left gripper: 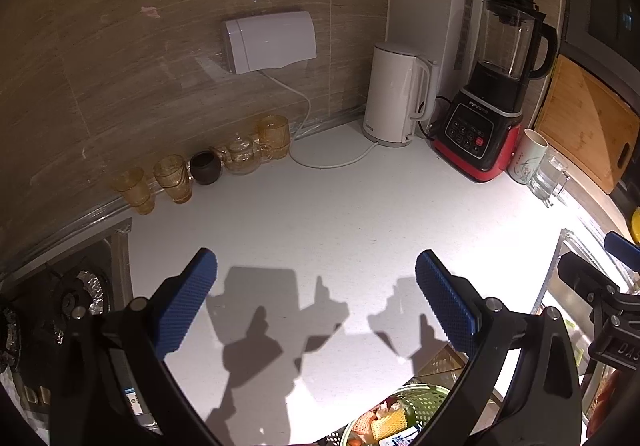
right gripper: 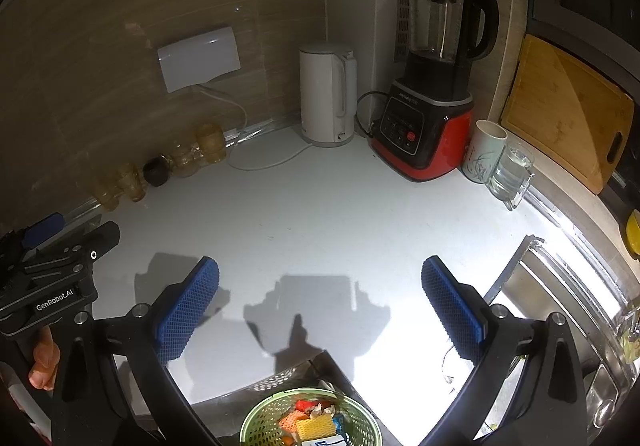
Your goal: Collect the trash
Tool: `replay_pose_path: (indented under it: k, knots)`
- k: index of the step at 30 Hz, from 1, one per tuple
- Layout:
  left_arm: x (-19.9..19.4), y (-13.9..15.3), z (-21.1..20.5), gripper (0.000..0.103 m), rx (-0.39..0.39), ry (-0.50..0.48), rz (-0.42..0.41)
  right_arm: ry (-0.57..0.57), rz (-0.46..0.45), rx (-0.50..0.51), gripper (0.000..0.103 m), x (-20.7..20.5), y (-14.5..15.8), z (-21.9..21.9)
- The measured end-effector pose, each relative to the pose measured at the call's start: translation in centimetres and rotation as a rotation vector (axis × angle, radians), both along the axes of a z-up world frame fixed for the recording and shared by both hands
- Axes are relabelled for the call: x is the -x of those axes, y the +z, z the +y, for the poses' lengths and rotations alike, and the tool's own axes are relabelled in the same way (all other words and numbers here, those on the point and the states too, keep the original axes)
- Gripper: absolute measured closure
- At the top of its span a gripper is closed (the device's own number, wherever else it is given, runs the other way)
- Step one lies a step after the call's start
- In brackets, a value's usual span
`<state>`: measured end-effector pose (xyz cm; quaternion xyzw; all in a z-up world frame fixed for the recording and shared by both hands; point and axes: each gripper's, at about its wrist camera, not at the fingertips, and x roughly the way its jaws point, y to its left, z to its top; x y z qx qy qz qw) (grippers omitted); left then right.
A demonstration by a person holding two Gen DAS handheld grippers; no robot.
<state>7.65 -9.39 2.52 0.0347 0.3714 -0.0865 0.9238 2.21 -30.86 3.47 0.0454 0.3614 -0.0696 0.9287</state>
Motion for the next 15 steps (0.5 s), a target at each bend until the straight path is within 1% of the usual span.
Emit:
replay_pose_path:
  k: [15]
  knots:
    - [0.27,0.13,-0.24,0.008,-0.004,0.011,0.000,0.008,0.002,0.006,0.002,-0.18,0.21,-0.21]
